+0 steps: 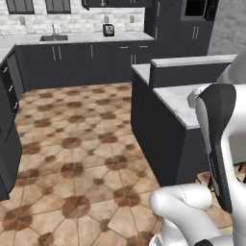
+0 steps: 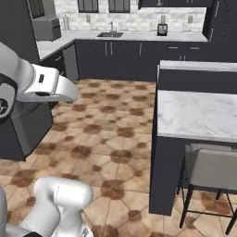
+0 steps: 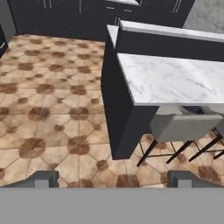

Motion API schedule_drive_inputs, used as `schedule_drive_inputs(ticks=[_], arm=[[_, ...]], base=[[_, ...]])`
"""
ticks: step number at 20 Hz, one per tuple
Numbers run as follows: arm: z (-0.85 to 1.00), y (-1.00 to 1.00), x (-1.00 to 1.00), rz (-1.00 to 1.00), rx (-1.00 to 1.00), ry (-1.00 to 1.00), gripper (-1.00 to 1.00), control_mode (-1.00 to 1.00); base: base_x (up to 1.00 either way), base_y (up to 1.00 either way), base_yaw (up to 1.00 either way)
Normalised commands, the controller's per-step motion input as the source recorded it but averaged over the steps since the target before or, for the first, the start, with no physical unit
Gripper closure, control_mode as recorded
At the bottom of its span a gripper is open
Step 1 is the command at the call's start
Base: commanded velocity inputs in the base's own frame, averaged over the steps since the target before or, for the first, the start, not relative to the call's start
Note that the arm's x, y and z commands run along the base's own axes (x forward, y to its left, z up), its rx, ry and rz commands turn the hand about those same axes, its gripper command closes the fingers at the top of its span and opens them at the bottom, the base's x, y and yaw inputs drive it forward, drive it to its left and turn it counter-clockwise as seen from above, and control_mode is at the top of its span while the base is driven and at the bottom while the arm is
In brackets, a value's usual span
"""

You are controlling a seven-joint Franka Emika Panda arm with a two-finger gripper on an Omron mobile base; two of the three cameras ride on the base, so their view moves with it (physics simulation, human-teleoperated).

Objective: Get the candle and the beer from the cabinet and move them to the dining counter.

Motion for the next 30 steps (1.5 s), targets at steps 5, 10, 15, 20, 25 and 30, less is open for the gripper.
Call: schedule_drive_inputs(ticks=[5,10,15,20,25,30], arm=[[0.00,0.00,0.00,0.00,0.00,0.00,-1.00,1.00],[0.00,0.00,0.00,0.00,0.00,0.00,-1.00,1.00],[0.00,0.00,0.00,0.00,0.00,0.00,-1.00,1.00],[0.00,0.00,0.00,0.00,0.00,0.00,-1.00,1.00],[0.00,0.00,0.00,0.00,0.00,0.00,-1.00,1.00],[0.00,0.00,0.00,0.00,0.00,0.00,-1.00,1.00]], base=[[0.82,1.00,0.00],[1.00,0.82,0.00],[1.00,0.07,0.00],[1.00,-0.47,0.00],[1.00,-0.19,0.00],[1.00,0.00,0.00]])
